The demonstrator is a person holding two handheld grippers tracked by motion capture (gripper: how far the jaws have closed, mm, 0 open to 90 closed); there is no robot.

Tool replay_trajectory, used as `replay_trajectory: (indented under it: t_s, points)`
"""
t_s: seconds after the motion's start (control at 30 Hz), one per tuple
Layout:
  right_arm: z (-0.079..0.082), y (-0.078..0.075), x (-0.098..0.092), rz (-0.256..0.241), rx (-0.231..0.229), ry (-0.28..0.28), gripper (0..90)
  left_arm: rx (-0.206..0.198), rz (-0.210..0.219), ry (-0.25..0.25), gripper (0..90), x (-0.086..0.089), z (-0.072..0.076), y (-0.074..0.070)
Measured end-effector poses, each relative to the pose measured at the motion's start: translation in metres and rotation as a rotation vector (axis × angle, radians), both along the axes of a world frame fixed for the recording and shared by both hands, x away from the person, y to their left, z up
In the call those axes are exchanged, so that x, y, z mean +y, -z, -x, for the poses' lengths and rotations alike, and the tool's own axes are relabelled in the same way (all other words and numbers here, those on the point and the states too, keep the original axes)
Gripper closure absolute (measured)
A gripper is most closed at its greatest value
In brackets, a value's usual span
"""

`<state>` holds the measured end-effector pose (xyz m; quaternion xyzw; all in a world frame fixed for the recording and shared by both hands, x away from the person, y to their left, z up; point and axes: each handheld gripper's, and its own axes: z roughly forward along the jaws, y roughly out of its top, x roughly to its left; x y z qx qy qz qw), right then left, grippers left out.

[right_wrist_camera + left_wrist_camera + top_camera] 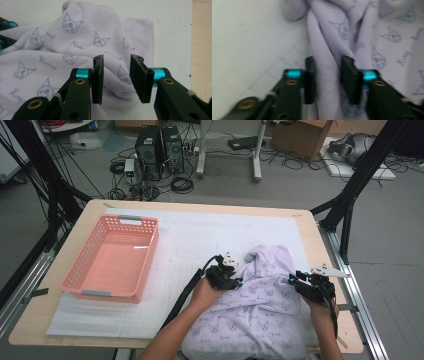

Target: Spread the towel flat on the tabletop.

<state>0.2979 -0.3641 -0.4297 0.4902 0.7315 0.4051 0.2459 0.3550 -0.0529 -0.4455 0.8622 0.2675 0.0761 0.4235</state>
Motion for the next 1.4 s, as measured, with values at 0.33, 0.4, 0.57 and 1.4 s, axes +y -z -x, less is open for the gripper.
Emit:
replay_trajectory:
  t_s: [0.33, 0.4, 0.57, 1.4]
  points:
    - [0.0, 0.002, 0.003, -0.005, 0.009, -0.012, 63.3, 0.02, 0.084, -0.131, 82.2, 0.05, -0.002, -0.024]
    - [-0.001, 0.002, 0.006, -0.001, 0.011, -0.02, 63.3, -0.003, 0.081, -0.158, 82.2, 0.068, 0.0, -0.029]
    - [-0.004, 0.004, 0.017, -0.002, 0.018, -0.047, 63.0, -0.014, 0.085, -0.232, 81.8, 0.115, 0.011, -0.028]
    - [-0.046, 0.007, 0.085, 0.16, 0.092, -0.142, 86.6, 0.02, 0.142, -0.189, 76.8, 0.139, 0.043, -0.005]
